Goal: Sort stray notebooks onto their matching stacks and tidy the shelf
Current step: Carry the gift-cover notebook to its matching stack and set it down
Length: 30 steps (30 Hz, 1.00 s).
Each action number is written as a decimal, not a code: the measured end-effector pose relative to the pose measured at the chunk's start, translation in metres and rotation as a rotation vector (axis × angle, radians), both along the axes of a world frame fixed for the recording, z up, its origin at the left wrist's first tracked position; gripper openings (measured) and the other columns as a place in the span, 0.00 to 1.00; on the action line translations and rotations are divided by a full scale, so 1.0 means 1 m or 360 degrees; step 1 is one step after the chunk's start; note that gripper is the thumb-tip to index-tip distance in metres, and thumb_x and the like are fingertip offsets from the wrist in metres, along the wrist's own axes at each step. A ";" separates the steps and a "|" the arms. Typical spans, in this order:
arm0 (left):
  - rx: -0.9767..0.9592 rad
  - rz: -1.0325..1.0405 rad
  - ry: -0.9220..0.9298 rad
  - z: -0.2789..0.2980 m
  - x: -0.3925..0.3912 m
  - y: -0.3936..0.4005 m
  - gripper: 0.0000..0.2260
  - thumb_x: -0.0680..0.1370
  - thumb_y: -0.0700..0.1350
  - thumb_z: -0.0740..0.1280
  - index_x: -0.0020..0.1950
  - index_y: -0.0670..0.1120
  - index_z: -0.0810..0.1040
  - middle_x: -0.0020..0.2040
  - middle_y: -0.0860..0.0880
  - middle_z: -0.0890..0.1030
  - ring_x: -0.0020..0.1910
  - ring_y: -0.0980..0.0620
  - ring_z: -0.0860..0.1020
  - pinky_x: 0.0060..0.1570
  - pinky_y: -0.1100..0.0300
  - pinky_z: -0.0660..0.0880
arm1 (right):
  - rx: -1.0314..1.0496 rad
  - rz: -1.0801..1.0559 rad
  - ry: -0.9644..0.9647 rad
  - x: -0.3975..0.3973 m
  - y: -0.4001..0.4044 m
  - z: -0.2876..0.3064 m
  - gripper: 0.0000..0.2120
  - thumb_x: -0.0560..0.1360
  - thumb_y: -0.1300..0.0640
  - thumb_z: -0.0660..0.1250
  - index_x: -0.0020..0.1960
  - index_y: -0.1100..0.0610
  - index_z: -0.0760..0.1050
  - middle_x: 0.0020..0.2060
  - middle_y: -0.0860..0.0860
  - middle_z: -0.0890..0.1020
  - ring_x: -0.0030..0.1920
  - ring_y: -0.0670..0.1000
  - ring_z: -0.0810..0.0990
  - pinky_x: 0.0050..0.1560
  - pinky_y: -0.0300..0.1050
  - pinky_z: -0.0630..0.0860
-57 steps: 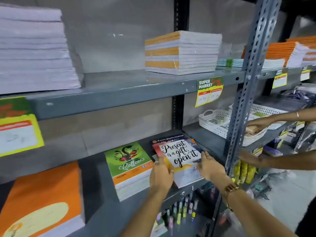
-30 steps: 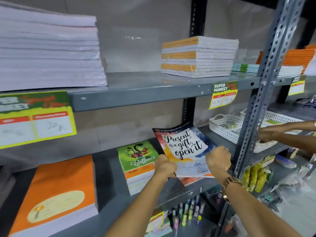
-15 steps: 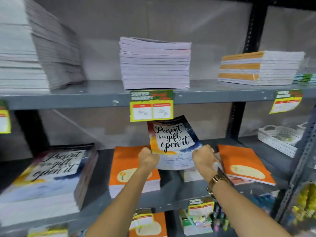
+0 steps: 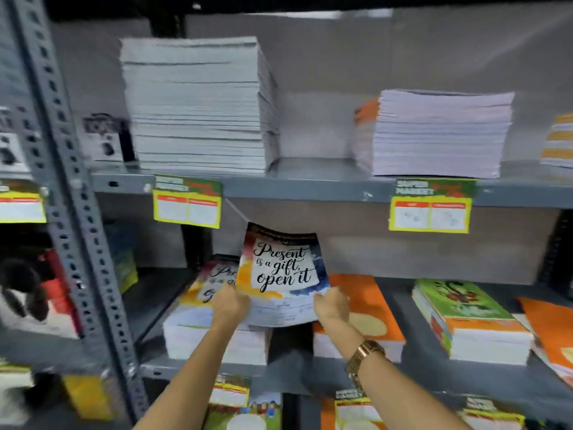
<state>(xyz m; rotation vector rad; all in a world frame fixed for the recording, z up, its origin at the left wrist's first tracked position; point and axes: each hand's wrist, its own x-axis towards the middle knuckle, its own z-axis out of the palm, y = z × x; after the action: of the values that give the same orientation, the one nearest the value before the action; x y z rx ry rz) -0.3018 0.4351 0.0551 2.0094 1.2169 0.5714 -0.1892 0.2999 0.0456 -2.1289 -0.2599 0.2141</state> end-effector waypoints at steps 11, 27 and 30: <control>0.0119 0.0127 0.0024 -0.011 -0.050 0.094 0.13 0.74 0.31 0.59 0.56 0.35 0.78 0.55 0.35 0.80 0.54 0.36 0.76 0.47 0.52 0.73 | 0.0265 0.0384 0.0555 -0.044 0.080 -0.024 0.07 0.77 0.64 0.63 0.42 0.57 0.67 0.47 0.54 0.75 0.31 0.46 0.73 0.26 0.36 0.72; 0.0507 0.0149 0.0514 -0.021 -0.029 0.064 0.13 0.76 0.37 0.62 0.61 0.42 0.73 0.60 0.41 0.76 0.61 0.41 0.72 0.63 0.45 0.65 | 0.0000 0.0490 -0.0113 -0.042 0.055 -0.028 0.20 0.74 0.65 0.67 0.65 0.60 0.72 0.62 0.56 0.79 0.60 0.54 0.78 0.57 0.42 0.75; 0.0601 0.0064 0.0381 -0.013 -0.010 0.040 0.14 0.75 0.38 0.64 0.61 0.42 0.73 0.59 0.41 0.77 0.61 0.41 0.73 0.60 0.47 0.68 | 0.0106 0.0437 -0.0155 -0.027 0.036 -0.022 0.20 0.75 0.65 0.67 0.66 0.61 0.72 0.65 0.56 0.77 0.61 0.54 0.78 0.61 0.43 0.73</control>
<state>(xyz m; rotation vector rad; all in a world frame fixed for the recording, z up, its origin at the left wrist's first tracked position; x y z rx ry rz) -0.3119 0.4755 0.0422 2.4305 1.3729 0.6308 -0.2158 0.3354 0.0238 -2.0359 -0.6100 0.2577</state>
